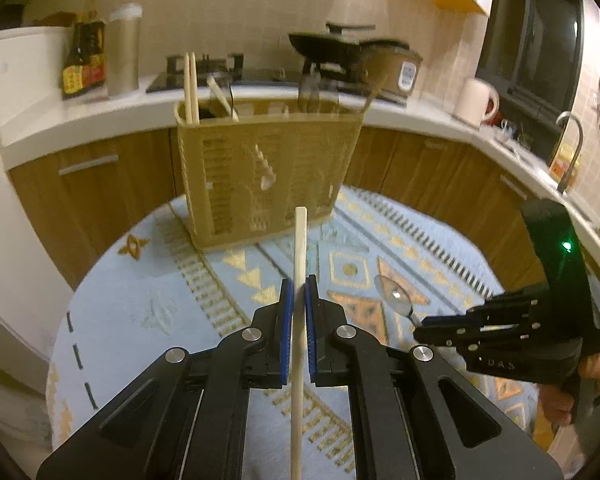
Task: Organize utensils
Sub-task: 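Lift the chopstick and clear spoon up over the tan basket with both tools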
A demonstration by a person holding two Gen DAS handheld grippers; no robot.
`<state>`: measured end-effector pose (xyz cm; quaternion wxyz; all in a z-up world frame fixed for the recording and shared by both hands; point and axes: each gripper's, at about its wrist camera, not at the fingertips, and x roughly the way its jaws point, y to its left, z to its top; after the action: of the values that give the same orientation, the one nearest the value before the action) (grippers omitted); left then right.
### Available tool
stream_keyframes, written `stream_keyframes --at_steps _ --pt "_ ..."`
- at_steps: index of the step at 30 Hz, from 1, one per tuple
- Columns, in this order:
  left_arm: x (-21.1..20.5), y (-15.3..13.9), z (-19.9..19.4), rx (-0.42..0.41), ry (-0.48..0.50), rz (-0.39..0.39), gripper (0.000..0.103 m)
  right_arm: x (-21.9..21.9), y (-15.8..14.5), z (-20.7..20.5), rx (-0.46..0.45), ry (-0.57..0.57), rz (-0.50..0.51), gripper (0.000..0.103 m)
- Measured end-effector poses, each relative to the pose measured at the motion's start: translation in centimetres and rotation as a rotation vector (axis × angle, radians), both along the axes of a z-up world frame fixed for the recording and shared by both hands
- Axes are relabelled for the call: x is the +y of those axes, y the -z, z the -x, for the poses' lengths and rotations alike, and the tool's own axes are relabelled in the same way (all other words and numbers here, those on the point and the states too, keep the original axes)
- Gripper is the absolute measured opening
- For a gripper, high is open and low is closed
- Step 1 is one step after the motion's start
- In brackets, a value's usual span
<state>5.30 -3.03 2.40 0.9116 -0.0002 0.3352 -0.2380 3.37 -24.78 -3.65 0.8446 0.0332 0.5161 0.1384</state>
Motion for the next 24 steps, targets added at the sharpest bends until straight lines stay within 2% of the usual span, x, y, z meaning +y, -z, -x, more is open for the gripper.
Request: stream_keyframes --at_steps 8,13,19,24 --pt "0.9 -4.1 0.5 -0.154 -0.047 0.103 0.004 0.0 -5.3 1.5 -0.229 -0.019 -0.101 0.010" --pt "1.2 -6.3 1.0 -0.237 -0.071 0.158 0.004 0.2 -8.0 2.3 -0.370 -0.041 -0.119 0.010" --pt "1.1 -9.0 1.6 -0.346 -0.100 0.217 0.004 0.9 -11.5 3.1 -0.508 -0.048 -0.134 0.010" --pt "0.7 -11.0 1.4 -0.425 -0.115 0.256 0.004 0.5 -13.4 2.6 -0.587 -0.025 -0.175 0.010"
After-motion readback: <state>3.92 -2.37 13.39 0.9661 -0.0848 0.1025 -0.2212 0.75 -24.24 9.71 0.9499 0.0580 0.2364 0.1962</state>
